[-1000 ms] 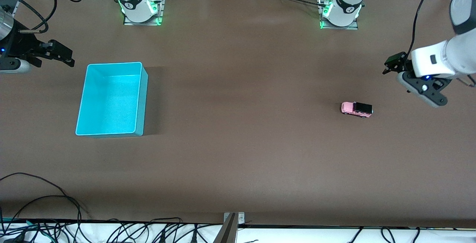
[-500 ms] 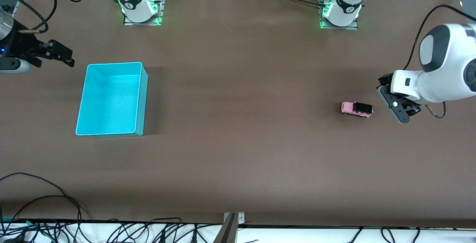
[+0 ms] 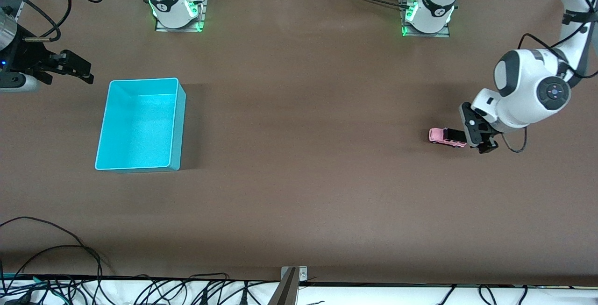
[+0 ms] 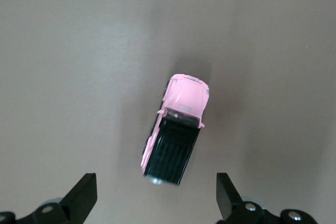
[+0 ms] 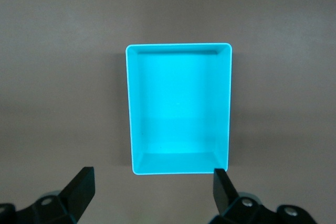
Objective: Wind and store pink jeep toy
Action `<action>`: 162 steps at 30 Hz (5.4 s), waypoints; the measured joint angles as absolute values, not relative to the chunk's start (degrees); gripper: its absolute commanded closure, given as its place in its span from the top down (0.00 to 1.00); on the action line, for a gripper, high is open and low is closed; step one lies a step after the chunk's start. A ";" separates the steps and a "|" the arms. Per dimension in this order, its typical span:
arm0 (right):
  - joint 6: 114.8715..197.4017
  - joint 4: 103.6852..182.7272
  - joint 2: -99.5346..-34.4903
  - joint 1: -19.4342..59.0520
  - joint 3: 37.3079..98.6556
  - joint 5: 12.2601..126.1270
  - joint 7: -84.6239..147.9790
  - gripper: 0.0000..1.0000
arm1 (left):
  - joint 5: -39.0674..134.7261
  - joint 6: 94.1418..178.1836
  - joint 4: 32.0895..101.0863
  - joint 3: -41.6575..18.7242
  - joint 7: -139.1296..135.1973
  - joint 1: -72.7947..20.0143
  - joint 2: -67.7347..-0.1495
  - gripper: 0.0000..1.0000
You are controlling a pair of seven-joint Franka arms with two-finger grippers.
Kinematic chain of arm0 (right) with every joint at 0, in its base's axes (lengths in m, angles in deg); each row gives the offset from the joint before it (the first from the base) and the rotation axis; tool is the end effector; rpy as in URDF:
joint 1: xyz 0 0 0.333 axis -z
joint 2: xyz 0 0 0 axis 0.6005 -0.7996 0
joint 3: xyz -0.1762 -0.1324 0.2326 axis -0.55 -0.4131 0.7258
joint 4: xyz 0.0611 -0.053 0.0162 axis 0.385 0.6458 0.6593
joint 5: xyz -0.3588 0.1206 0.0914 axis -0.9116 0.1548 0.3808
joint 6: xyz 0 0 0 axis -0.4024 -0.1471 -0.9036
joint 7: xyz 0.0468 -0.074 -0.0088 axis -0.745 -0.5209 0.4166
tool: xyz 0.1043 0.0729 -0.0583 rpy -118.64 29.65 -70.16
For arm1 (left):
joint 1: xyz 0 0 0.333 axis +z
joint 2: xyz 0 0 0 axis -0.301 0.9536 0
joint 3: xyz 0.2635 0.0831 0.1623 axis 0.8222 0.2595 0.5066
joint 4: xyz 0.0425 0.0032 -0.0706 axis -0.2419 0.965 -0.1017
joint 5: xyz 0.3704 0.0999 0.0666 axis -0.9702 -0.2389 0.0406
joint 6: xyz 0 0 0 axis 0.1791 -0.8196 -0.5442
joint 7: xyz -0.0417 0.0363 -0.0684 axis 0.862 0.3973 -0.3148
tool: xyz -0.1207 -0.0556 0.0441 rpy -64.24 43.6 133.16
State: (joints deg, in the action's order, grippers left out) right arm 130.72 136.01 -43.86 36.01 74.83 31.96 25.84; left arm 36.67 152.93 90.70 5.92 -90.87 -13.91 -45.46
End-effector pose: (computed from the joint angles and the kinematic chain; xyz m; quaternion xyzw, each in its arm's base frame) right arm 0.5505 0.0213 0.5794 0.9998 0.0130 -0.0175 0.0029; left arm 0.5521 0.0280 0.2516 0.7585 -0.6506 -0.0341 0.0157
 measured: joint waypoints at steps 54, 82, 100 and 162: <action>130.71 136.01 -43.86 36.01 74.83 31.96 25.84 1.00 | 36.45 164.94 94.99 5.81 -94.45 -13.78 -38.15 0.00; 130.71 136.01 -43.87 36.01 74.83 31.96 25.84 1.00 | 33.96 165.00 94.64 5.85 -95.75 -13.53 -37.88 0.00; 130.71 136.01 -43.87 36.01 74.83 31.96 25.84 1.00 | 33.95 164.46 91.25 6.19 -107.49 -2.91 -35.83 0.00; 130.71 136.01 -43.88 36.01 74.83 31.96 25.84 1.00 | 35.03 147.22 73.21 3.29 -119.29 9.51 -30.20 1.00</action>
